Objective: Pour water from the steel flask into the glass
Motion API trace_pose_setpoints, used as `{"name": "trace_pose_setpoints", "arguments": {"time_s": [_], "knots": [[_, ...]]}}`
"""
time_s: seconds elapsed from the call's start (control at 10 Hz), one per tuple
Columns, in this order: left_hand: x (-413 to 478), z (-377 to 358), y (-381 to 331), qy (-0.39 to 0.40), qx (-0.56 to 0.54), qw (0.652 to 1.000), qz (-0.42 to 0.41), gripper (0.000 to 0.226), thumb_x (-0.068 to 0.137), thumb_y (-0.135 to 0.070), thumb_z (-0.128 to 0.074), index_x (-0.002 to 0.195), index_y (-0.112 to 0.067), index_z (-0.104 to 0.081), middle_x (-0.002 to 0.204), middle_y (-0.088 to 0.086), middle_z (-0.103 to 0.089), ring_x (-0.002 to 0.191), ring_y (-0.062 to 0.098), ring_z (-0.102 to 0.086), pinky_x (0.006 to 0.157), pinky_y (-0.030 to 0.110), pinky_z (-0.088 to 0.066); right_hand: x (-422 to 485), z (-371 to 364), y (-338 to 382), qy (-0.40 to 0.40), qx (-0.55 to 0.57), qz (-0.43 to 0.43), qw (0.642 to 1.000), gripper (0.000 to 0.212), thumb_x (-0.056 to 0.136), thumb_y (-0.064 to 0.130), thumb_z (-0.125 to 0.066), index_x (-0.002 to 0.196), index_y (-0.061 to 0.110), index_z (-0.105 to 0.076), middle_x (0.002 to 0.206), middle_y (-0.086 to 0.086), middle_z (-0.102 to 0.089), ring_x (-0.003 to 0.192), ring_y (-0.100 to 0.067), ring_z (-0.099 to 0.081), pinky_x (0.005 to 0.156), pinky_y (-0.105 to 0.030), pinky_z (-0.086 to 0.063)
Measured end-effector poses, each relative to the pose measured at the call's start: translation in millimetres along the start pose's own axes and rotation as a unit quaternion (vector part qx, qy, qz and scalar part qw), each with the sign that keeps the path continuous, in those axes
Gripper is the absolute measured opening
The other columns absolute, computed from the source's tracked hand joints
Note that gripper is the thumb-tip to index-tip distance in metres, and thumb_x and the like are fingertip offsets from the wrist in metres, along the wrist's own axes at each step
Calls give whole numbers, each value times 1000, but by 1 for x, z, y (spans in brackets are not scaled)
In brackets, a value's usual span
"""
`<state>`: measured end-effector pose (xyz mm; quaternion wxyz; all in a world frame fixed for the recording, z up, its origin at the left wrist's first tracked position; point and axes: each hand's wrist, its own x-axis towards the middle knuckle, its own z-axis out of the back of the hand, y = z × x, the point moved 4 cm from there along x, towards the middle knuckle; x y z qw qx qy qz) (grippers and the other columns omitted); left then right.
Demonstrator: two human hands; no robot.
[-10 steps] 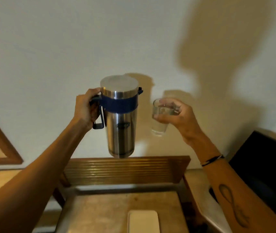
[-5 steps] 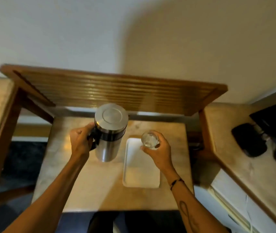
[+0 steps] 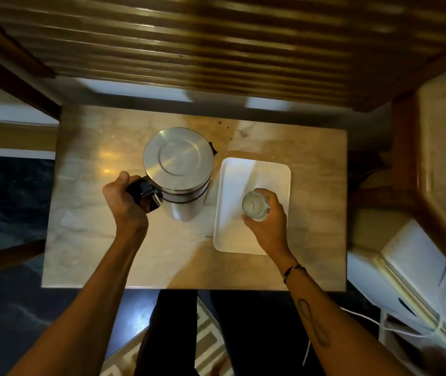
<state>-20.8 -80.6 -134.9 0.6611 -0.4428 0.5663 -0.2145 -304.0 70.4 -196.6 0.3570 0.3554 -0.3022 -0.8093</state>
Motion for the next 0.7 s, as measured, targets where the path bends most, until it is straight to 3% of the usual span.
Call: {"name": "trace_pose_setpoints", "arguments": {"time_s": [0.1,0.2,0.3,0.4,0.5,0.6,0.7], "knots": [[-1,3,0,12,23,1000,0,35,70,-42,-54,42,-23,-65,46,-11,-59,45,11,-57,42,17,-43,1,0,0,-1,-5,-3,1000,79,73,-2,-101,141,14,-63,130,7,-66,114,19,-59,99,4,-41],[-3,14,-1,40,74,996,-36,36,71,-27,-52,38,-27,-65,40,-16,-51,38,3,-51,38,14,-42,-1,1,1,10,-5,-23,1000,80,77,-2,-99,144,17,-60,136,4,-64,127,-12,-59,111,-29,-50],[-5,24,-1,52,123,988,-79,46,75,-14,-47,38,-32,-67,37,-19,-48,36,0,-49,37,11,-39,-3,2,4,25,-14,-29,999,84,80,-1,-98,150,15,-55,146,-2,-63,135,-24,-58,118,-46,-51],[-12,36,-5,91,194,968,-132,33,66,-25,-48,43,-37,-70,36,-17,-48,39,2,-41,42,15,-34,-9,5,19,55,-44,-51,996,107,83,11,-99,168,12,-35,166,-14,-51,151,-35,-50,122,-51,-45],[-13,41,1,121,245,951,-142,31,63,-30,-44,43,-34,-67,37,-13,-46,48,12,-35,50,22,-30,-12,11,33,58,-60,-57,995,114,86,25,-98,173,15,-25,173,-14,-43,156,-36,-44,123,-53,-44],[-9,44,1,126,294,937,-137,35,82,-14,-50,50,-22,-63,53,-2,-55,60,25,-48,51,15,-46,-20,27,68,41,-75,-25,996,113,90,40,-93,174,18,-21,177,-14,-36,160,-38,-39,125,-58,-42],[-17,46,-11,118,281,947,-106,37,96,-20,-46,78,4,-68,86,27,-67,83,47,-63,74,38,-65,-30,43,102,37,-107,7,993,111,92,47,-89,175,21,-21,180,-13,-33,164,-40,-33,126,-64,-42]]}}
